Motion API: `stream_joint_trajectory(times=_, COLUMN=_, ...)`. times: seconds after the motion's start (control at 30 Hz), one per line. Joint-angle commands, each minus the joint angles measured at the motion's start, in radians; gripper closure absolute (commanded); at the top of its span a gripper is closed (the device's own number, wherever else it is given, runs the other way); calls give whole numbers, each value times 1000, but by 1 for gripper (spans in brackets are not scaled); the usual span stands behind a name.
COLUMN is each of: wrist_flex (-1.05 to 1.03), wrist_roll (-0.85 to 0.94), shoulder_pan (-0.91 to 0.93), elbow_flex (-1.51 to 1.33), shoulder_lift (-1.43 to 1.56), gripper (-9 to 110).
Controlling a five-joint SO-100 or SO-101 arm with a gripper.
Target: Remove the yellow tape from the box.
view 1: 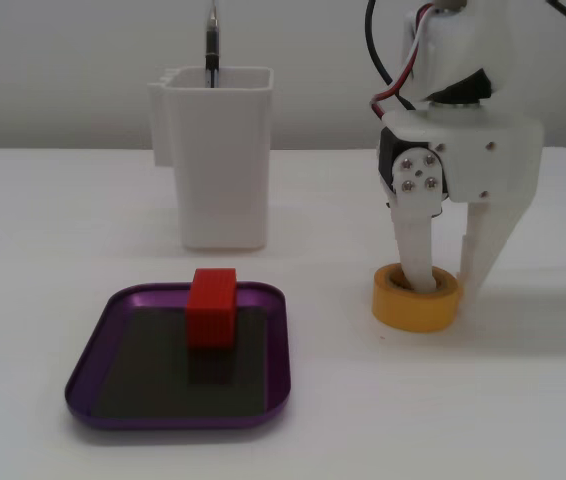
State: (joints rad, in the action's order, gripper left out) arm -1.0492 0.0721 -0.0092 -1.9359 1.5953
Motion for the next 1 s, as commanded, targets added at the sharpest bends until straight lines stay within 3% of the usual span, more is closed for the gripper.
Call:
stream_joint_trajectory(times=0.0, wrist_flex=-2, wrist_roll=0, shoulder_pan=2, elbow_flex=11, shoulder_lift=66, gripper=101)
stream_joint_trajectory(times=0.3, wrist_flex=-104, wrist_roll=5, shoulder_pan=-3, elbow_flex=63, shoulder_lift=133, gripper=101)
stream_joint_trajectory(times=0.6, wrist_flex=-235, wrist_roll=6, shoulder_pan=-5, elbow_flex=84, shoulder_lift=449, gripper=83)
stream_joint_trajectory(times=0.97, wrist_flex=-282, wrist_roll=5, shoulder_pan=3, elbow_flex=-55, shoulder_lift=836, gripper=82)
